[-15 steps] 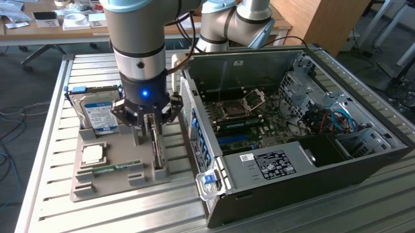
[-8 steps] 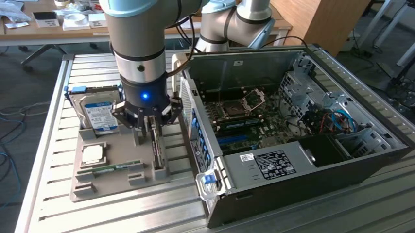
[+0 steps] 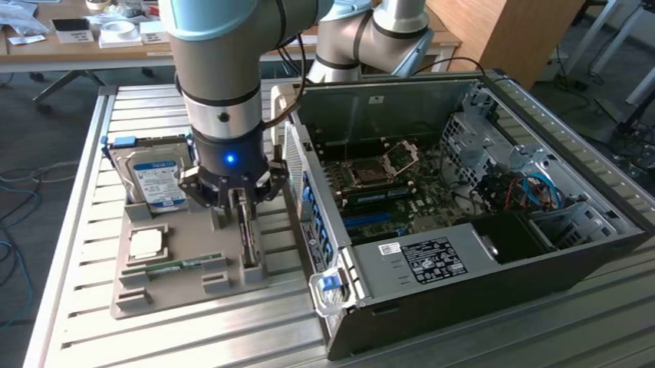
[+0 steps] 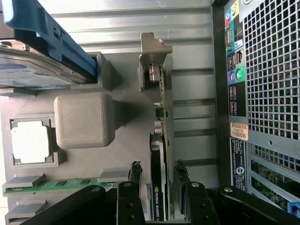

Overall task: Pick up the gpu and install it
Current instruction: 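Pick up the gpu and move the gpu toward the slot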

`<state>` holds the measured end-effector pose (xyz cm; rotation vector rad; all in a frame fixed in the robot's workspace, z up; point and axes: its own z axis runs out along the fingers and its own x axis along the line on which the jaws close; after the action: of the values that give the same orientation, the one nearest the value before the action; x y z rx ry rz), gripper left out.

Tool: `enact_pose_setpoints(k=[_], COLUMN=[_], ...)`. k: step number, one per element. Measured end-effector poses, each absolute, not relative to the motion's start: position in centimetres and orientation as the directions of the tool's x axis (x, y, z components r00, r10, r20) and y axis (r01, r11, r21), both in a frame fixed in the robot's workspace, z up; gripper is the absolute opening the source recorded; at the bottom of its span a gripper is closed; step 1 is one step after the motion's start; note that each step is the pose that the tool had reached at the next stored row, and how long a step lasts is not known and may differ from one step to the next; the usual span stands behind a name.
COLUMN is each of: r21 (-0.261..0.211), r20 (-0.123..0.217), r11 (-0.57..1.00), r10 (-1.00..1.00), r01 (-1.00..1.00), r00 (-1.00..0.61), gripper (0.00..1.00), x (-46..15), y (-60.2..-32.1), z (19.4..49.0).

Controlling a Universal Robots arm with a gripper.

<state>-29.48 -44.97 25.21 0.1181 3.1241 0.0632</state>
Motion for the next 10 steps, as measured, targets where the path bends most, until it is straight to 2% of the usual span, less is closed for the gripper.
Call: enact_pose_setpoints(k=[10], r21=[0.041], r20=[-0.013], r11=[0.996], r10=[0.076], r01=[0.075], r00=[-0.997], gripper=[0.41], x=[-29.48], y=[-44.96], z=[24.63])
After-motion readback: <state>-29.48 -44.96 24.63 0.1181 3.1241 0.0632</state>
